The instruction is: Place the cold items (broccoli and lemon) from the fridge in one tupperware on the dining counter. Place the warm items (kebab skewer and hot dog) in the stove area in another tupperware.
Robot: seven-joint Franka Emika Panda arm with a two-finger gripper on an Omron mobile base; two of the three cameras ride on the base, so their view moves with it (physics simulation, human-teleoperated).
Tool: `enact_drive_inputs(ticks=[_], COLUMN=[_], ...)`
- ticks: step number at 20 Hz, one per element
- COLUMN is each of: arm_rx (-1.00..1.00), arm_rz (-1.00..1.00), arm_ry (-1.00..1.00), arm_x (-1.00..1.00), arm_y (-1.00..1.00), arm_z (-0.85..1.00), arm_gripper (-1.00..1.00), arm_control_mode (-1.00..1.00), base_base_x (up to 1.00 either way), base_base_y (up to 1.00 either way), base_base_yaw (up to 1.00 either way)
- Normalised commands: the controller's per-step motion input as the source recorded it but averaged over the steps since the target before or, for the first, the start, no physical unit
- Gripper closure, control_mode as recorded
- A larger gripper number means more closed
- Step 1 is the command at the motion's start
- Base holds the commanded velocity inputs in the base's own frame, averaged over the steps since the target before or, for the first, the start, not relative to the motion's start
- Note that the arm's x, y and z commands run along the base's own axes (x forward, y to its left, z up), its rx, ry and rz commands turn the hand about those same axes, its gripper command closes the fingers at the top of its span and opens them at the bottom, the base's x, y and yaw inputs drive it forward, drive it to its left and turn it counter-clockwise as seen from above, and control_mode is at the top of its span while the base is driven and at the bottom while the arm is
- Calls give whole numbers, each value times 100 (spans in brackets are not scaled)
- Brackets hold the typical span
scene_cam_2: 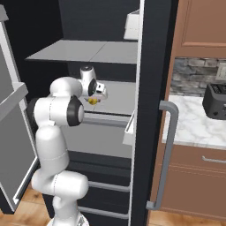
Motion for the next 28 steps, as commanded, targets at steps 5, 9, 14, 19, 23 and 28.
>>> enact_drive_inputs(ticks=[5, 9, 14, 19, 23, 28], arm_rx=[0, 2, -1, 2, 15, 16], arm_rz=[0, 0, -1, -8, -12, -8], arm_ry=[0, -58, -48, -5, 9, 42], arm_x=[-42, -56, -42, -100, -100, -100], arm_y=[1, 0, 3, -43, -44, -8], arm_z=[-23, -31, -1, 72, 51, 37], arm_gripper=[100, 100, 100, 100, 100, 100], arm_control_mode=[-100, -100, -100, -100, -100, -100], base_base_x=[0, 0, 0, 0, 0, 0], base_base_y=[0, 0, 0, 0, 0, 0], base_base_yaw=[0, 0, 0, 0, 0, 0])
